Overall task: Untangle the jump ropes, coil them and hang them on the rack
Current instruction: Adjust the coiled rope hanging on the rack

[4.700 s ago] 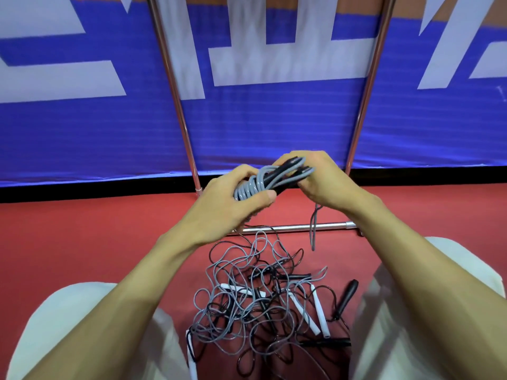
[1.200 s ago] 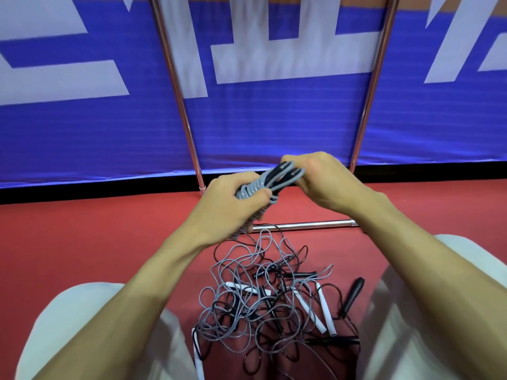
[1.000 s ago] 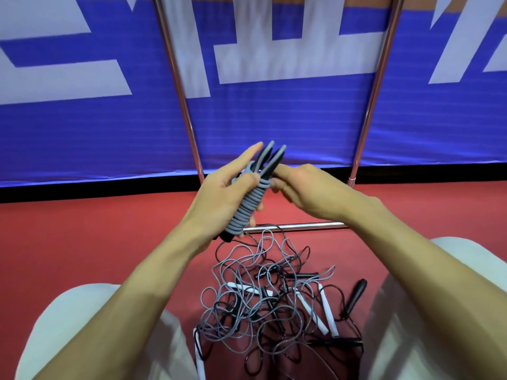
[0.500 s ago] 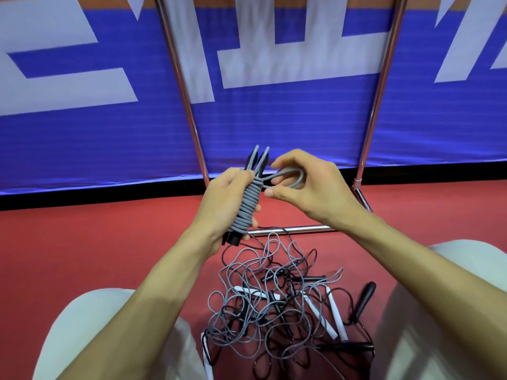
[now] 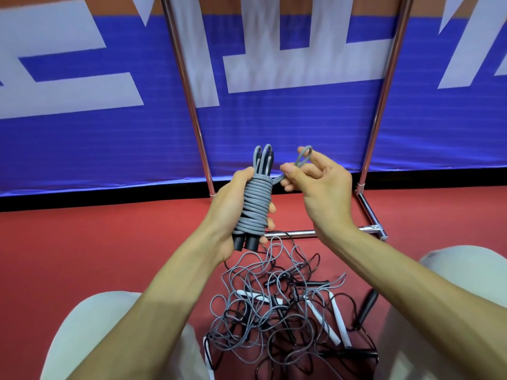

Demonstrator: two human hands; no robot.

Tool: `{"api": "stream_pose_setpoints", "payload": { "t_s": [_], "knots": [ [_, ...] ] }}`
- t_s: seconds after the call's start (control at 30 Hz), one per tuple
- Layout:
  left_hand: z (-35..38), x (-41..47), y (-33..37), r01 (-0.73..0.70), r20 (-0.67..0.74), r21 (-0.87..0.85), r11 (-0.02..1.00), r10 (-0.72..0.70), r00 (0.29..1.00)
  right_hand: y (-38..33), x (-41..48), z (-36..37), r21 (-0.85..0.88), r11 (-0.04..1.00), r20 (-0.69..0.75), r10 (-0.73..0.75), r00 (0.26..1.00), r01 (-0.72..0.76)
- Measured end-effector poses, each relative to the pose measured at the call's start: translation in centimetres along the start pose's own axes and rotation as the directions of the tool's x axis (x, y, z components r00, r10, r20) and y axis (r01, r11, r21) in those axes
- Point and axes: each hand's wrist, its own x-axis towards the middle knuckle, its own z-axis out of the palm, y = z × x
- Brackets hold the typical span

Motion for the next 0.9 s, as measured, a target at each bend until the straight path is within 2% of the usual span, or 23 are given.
{"api": "stream_pose_setpoints", "payload": {
  "t_s": [0.07,0.1,0.17,0.23,0.3,0.37,0.47,0.53,0.63,0.77,0.83,0.9],
  "knots": [
    [0.1,0.1,-0.1,0.002,-0.002,-0.021,1.0,-0.002,1.0,0.1,0.2,-0.2,0.022,0.999,-0.006,0.033,0.999,-0.033],
    [0.2,0.2,-0.2,0.003,-0.009,-0.016,1.0,-0.003,1.0,0.2,0.3,-0.3,-0.024,1.0,0.001,0.017,1.0,-0.016],
    [0.3,0.3,-0.6,0.002,-0.026,0.018,1.0,-0.002,1.0,0.6,0.7,-0.5,-0.29,0.949,0.076,-0.108,0.991,0.126],
    [0.4,0.3,-0.9,-0.012,-0.042,0.063,0.998,0.015,0.999,0.8,0.7,-0.5,-0.56,0.762,0.241,-0.226,0.944,0.325],
    [0.4,0.4,-1.1,-0.029,-0.061,0.101,0.994,0.035,0.998,1.0,0.7,-0.5,-0.658,0.594,0.388,-0.258,0.885,0.462],
    [0.4,0.6,-1.3,-0.041,-0.076,0.147,0.988,0.053,0.996,1.2,0.7,-0.4,-0.685,0.506,0.497,-0.202,0.844,0.524],
    [0.4,0.8,-1.8,-0.101,-0.087,0.299,0.949,0.133,0.987,1.5,0.8,-0.7,-0.731,0.438,0.558,-0.057,0.828,0.523],
    [0.3,1.0,-2.0,-0.155,-0.072,0.418,0.895,0.203,0.977,1.4,0.7,-0.9,-0.747,0.421,0.56,-0.019,0.828,0.515],
    [0.2,1.2,-2.3,-0.235,-0.019,0.554,0.799,0.295,0.955,0.9,0.3,-1.3,-0.731,0.485,0.531,-0.038,0.847,0.48],
    [0.2,1.0,-2.5,-0.28,0.028,0.646,0.71,0.345,0.938,0.6,0.5,-1.9,-0.737,0.48,0.498,-0.09,0.863,0.476],
    [0.1,1.0,-2.5,-0.276,0.028,0.656,0.703,0.343,0.939,0.6,0.8,-2.1,-0.725,0.497,0.5,-0.097,0.861,0.477],
    [-0.1,1.0,-2.4,-0.255,0.01,0.622,0.74,0.318,0.948,0.5,1.0,-2.2,-0.699,0.512,0.525,-0.107,0.844,0.5]
  ]
}}
